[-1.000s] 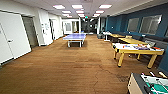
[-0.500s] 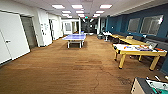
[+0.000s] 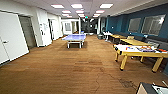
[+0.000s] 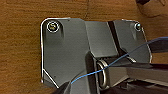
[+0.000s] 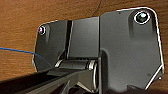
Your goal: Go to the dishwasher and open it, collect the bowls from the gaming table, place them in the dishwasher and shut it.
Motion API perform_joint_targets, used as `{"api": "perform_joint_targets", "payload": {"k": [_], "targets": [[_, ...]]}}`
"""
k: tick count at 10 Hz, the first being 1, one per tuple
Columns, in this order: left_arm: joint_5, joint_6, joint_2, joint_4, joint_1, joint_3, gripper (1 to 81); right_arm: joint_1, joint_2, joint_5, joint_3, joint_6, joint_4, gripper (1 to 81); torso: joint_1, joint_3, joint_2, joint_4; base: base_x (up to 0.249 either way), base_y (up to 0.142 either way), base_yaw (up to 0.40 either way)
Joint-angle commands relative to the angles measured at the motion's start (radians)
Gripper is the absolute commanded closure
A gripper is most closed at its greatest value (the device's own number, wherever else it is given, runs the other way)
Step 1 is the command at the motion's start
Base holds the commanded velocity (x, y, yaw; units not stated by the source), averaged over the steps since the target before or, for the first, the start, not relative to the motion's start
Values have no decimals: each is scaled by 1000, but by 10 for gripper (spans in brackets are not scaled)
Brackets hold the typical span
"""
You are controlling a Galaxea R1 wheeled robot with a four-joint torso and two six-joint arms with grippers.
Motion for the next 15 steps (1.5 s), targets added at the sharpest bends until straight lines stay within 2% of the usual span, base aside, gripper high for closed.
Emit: {"api": "perform_joint_targets", "payload": {"k": [1, 15], "targets": [[49, -2, -9, 2, -55, 1, 10, 55, 5, -49, 7, -2, -6, 10, 0, 0, 0, 0, 200, 0, 0], [49, 4, 2, 8, -55, 1, 10, 52, 5, -49, 7, -4, -7, 10, 0, 0, 0, 0, 208, 0, 0]]}}
